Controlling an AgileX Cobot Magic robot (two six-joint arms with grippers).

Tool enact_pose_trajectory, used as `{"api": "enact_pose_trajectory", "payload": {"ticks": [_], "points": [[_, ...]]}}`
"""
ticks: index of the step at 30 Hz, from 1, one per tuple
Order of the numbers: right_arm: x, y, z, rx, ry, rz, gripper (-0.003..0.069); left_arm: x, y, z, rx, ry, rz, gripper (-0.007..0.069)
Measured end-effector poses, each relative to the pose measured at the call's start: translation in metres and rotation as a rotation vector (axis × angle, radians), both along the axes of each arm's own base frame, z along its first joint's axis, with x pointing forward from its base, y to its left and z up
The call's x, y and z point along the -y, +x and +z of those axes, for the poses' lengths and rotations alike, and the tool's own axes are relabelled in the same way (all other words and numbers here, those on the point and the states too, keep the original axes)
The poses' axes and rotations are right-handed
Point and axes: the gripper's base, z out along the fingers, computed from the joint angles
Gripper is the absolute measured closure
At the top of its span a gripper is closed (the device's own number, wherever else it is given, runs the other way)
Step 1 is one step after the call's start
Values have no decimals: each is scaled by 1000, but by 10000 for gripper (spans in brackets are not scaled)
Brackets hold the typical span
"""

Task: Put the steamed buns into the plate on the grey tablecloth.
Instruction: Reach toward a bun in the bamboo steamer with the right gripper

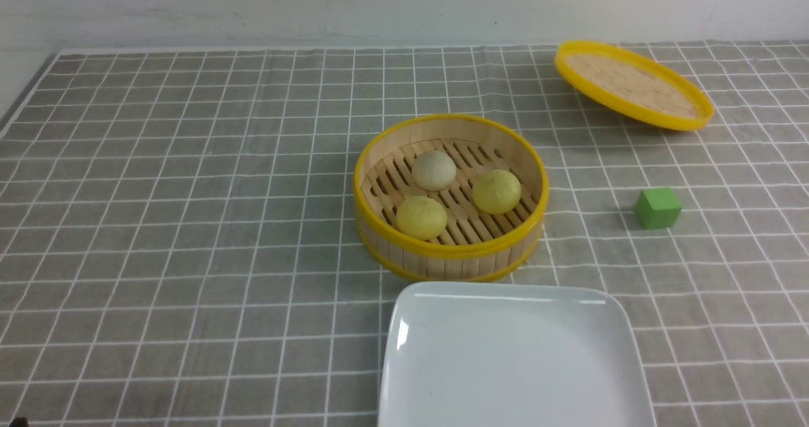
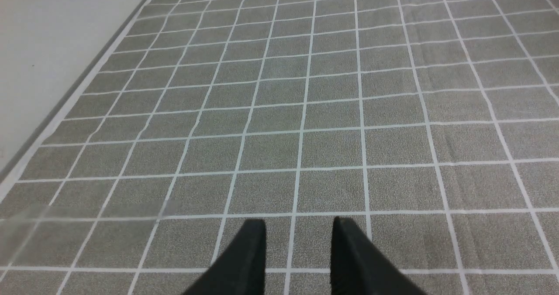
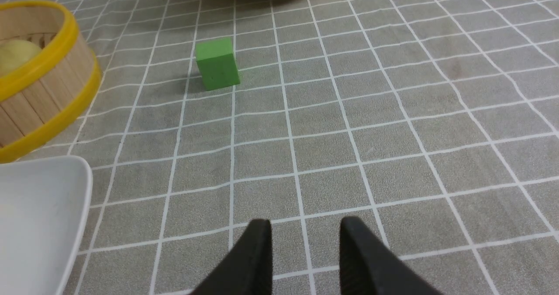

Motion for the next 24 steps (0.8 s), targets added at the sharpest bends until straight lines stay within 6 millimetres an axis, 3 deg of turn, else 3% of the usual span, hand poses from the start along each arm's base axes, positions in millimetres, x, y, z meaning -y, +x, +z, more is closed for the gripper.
{"api": "enact_pose_trajectory", "payload": {"ticks": [24], "points": [[0,0,0,1,-1,0,419,0,0,0,1,-17,8,384]]}}
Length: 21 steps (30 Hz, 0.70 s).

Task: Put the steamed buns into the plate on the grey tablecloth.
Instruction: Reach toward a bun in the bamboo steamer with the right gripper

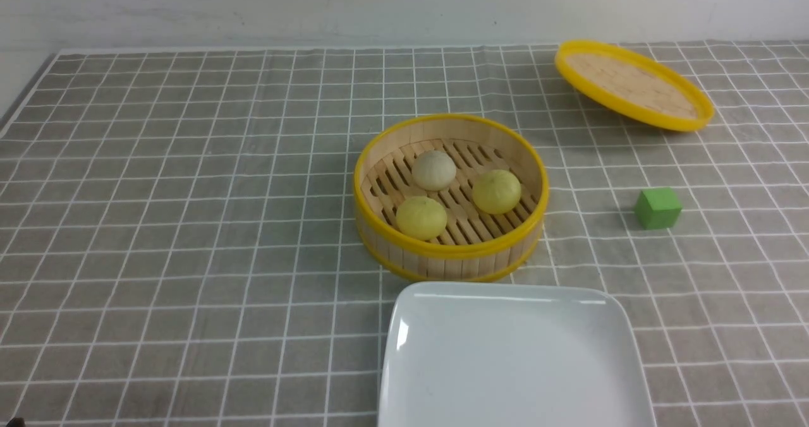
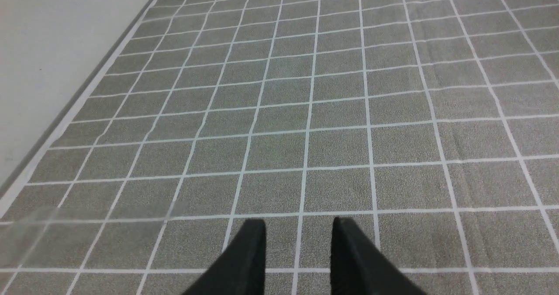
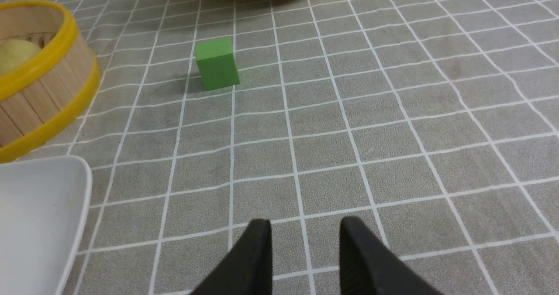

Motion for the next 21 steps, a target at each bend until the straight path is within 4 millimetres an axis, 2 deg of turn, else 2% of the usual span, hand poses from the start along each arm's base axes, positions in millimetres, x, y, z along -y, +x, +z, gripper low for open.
{"api": "enact_pose_trajectory", "payload": {"ticks": [1,3,4,5,6,7,8,9,13,21], "points": [[0,0,0,1,19,-2,419,1,0,0,9,-72,8,384],[-4,0,0,6,196,-19,419,7,1,1,46,-394,35,384],[-5,0,1,7,251,-24,419,8,1,1,46,-429,39,384],[-8,0,1,3,432,-44,419,12,2,1,62,-675,64,384],[-10,0,1,-4,567,-58,419,15,2,2,66,-842,83,384],[-12,0,1,-13,689,-71,419,17,2,3,67,-979,97,384],[-13,0,1,-16,732,-76,419,17,2,4,67,-1047,109,384],[-15,0,2,-27,879,-92,419,20,2,5,63,-1253,137,384],[-17,0,2,-35,977,-103,419,22,2,7,59,-1453,167,384],[-17,0,2,-35,985,-106,419,20,3,12,122,-1495,158,384]]}}
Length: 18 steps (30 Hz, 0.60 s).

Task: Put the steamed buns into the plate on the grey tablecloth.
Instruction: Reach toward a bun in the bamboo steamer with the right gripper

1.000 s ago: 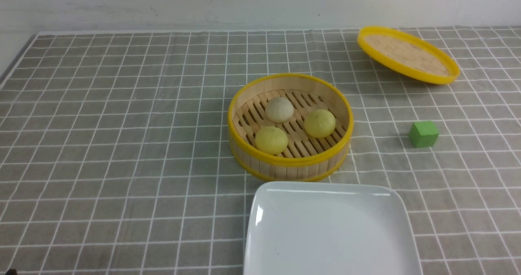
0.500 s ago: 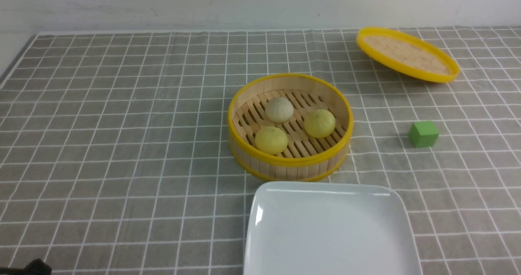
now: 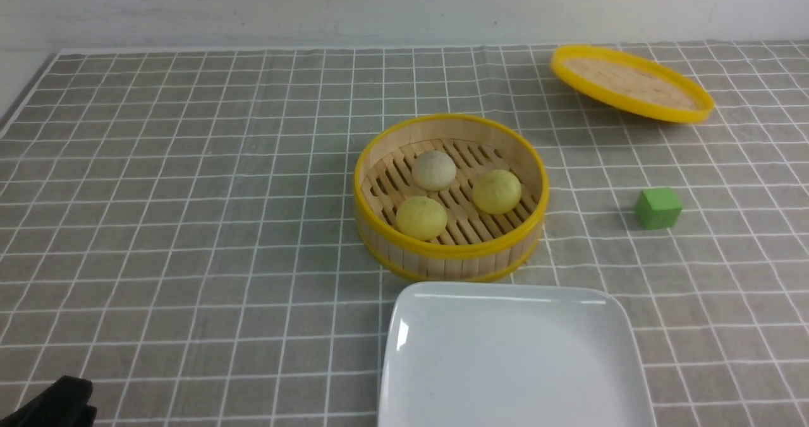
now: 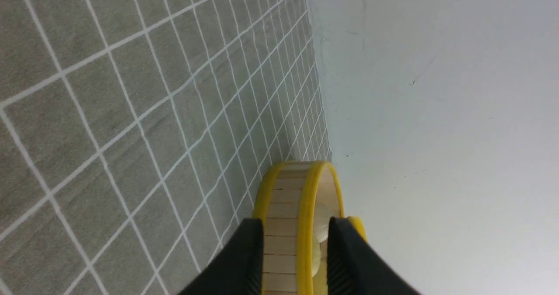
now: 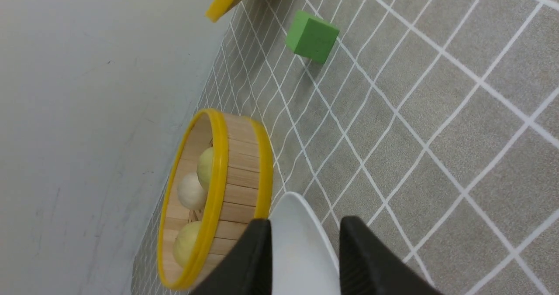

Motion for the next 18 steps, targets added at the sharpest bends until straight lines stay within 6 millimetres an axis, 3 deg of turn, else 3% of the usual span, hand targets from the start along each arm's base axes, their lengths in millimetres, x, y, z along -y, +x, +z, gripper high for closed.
{"api": "enact_pose_trajectory", "payload": {"ticks": [6,9,12,15,18], "points": [[1,1,4,47,-4,-16,425,-2,1,5,50,-2,25,394],[4,-1,37,179,-142,-13,502,-2,-2,28,121,60,21,468],[5,-1,85,246,-368,3,615,-2,-11,74,215,261,11,564],[5,16,111,123,-532,62,671,-1,-3,103,73,482,-56,619],[3,40,109,-82,-558,144,671,-1,9,110,-144,596,-150,622]]}}
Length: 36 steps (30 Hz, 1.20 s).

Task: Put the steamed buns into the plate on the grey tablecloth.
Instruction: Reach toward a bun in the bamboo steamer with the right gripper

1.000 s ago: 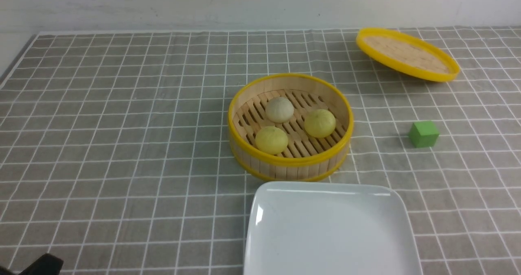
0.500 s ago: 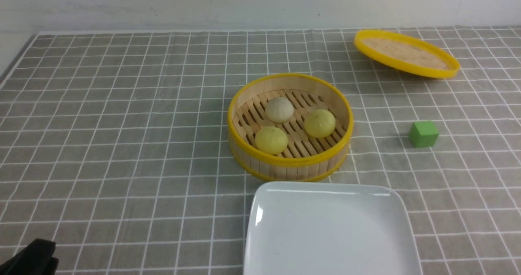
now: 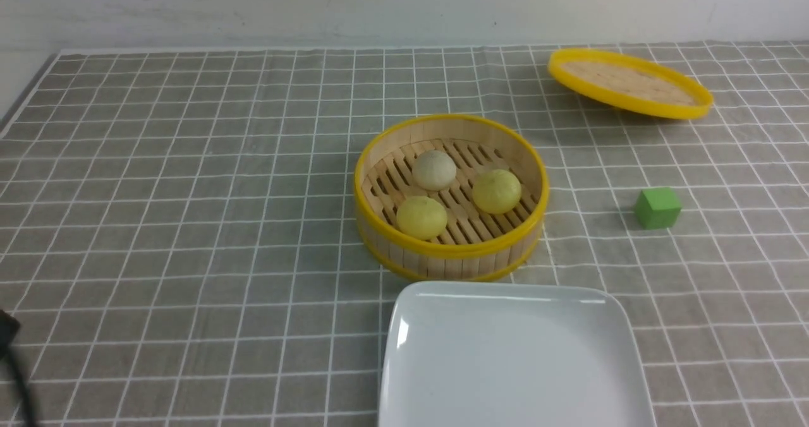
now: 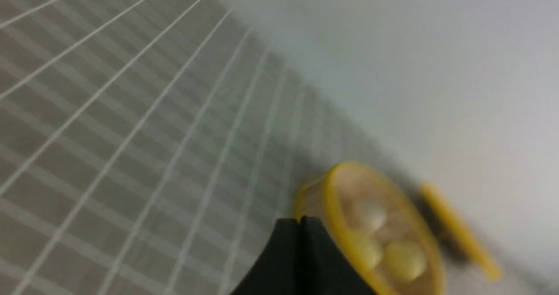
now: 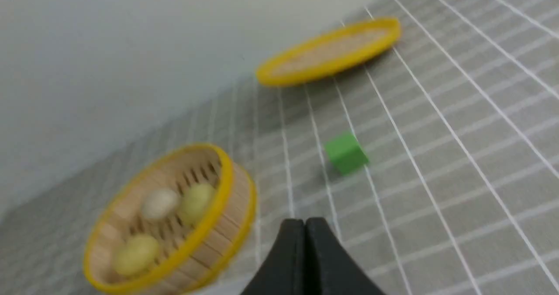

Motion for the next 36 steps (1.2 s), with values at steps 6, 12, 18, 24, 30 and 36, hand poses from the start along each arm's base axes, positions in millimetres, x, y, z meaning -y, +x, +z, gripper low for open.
{"api": "enact_pose_trajectory", "payload": {"ticks": [6,12,18,24,30,36], "points": [[-19,71,-18,-512,-21,255,668,-1,47,-7,-593,245,-190,622],[-62,134,-16,-530,28,644,661,8,73,-20,-709,269,-384,622],[-119,199,-21,-512,-68,803,627,13,81,-22,-690,226,-420,622],[-158,252,-16,-492,-304,790,488,13,82,-22,-678,224,-415,617],[-185,289,-19,-423,-497,734,275,12,86,-20,-628,230,-392,612],[-197,310,-53,-408,-565,726,203,12,88,-19,-607,226,-383,606]]}}
